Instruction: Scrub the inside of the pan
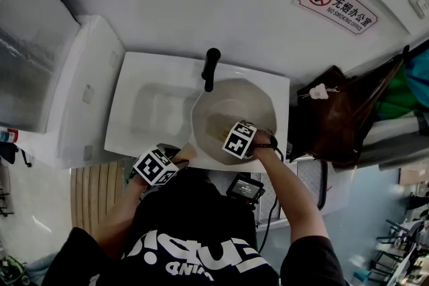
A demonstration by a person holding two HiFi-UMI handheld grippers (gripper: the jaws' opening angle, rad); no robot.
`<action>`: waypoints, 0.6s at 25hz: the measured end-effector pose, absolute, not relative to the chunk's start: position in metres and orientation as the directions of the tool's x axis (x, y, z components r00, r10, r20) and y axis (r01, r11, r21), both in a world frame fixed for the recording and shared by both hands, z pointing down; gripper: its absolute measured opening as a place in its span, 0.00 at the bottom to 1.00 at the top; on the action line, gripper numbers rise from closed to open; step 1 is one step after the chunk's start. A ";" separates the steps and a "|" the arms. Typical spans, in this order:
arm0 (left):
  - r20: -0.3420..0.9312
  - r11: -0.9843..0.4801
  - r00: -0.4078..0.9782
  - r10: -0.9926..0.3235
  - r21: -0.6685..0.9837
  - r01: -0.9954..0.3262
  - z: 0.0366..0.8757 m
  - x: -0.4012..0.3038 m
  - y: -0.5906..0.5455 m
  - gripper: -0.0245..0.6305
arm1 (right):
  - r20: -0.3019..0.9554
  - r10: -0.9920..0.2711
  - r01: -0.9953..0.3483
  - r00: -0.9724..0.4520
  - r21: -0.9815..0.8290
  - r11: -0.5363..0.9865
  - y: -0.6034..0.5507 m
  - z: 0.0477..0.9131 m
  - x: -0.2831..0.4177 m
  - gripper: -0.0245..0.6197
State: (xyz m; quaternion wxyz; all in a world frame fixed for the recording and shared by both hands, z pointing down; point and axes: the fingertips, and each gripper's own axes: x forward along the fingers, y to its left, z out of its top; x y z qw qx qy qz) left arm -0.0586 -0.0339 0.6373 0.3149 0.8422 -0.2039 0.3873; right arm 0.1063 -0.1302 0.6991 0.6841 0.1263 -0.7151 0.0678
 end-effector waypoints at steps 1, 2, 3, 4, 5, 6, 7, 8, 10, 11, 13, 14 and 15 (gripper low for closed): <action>0.784 -0.719 0.613 -0.097 0.371 -0.588 0.638 -0.059 -0.034 0.29 | 0.996 -0.078 -0.272 -0.044 0.063 0.960 -0.128 0.700 0.101 0.10; 0.787 -0.719 0.610 -0.094 0.370 -0.588 0.639 -0.059 -0.034 0.29 | 0.996 -0.072 -0.267 -0.054 0.055 0.962 -0.127 0.700 0.095 0.10; 0.789 -0.720 0.607 -0.092 0.369 -0.588 0.640 -0.059 -0.034 0.29 | 0.996 -0.070 -0.260 -0.061 0.051 0.964 -0.127 0.700 0.090 0.10; 0.791 -0.720 0.605 -0.090 0.368 -0.589 0.641 -0.059 -0.034 0.29 | 0.995 -0.068 -0.255 -0.068 0.048 0.966 -0.126 0.700 0.085 0.10; 0.793 -0.720 0.603 -0.089 0.367 -0.589 0.641 -0.058 -0.034 0.29 | 0.995 -0.066 -0.252 -0.076 0.045 0.967 -0.126 0.701 0.080 0.10; 0.794 -0.720 0.601 -0.087 0.367 -0.590 0.642 -0.058 -0.034 0.29 | 0.994 -0.065 -0.251 -0.085 0.041 0.967 -0.126 0.701 0.075 0.10; 0.795 -0.718 0.600 -0.087 0.368 -0.591 0.642 -0.059 -0.034 0.29 | 0.994 -0.064 -0.249 -0.094 0.038 0.968 -0.126 0.701 0.071 0.10; 0.795 -0.717 0.600 -0.086 0.369 -0.592 0.642 -0.059 -0.034 0.29 | 0.993 -0.064 -0.247 -0.101 0.037 0.968 -0.125 0.701 0.067 0.10; 0.796 -0.714 0.599 -0.086 0.371 -0.594 0.643 -0.059 -0.034 0.29 | 0.991 -0.066 -0.243 -0.114 0.036 0.969 -0.125 0.701 0.060 0.10; 0.796 -0.712 0.599 -0.085 0.372 -0.596 0.643 -0.059 -0.034 0.28 | 0.990 -0.067 -0.243 -0.121 0.036 0.969 -0.126 0.701 0.057 0.10; 0.797 -0.710 0.598 -0.085 0.373 -0.597 0.643 -0.059 -0.034 0.28 | 0.988 -0.074 -0.249 -0.136 0.038 0.968 -0.129 0.701 0.052 0.10; 0.796 -0.709 0.599 -0.086 0.373 -0.598 0.643 -0.059 -0.034 0.28 | 0.986 -0.080 -0.255 -0.143 0.042 0.966 -0.131 0.700 0.051 0.10; 0.796 -0.708 0.599 -0.086 0.374 -0.599 0.643 -0.059 -0.034 0.28 | 0.984 -0.089 -0.262 -0.151 0.047 0.964 -0.134 0.700 0.050 0.10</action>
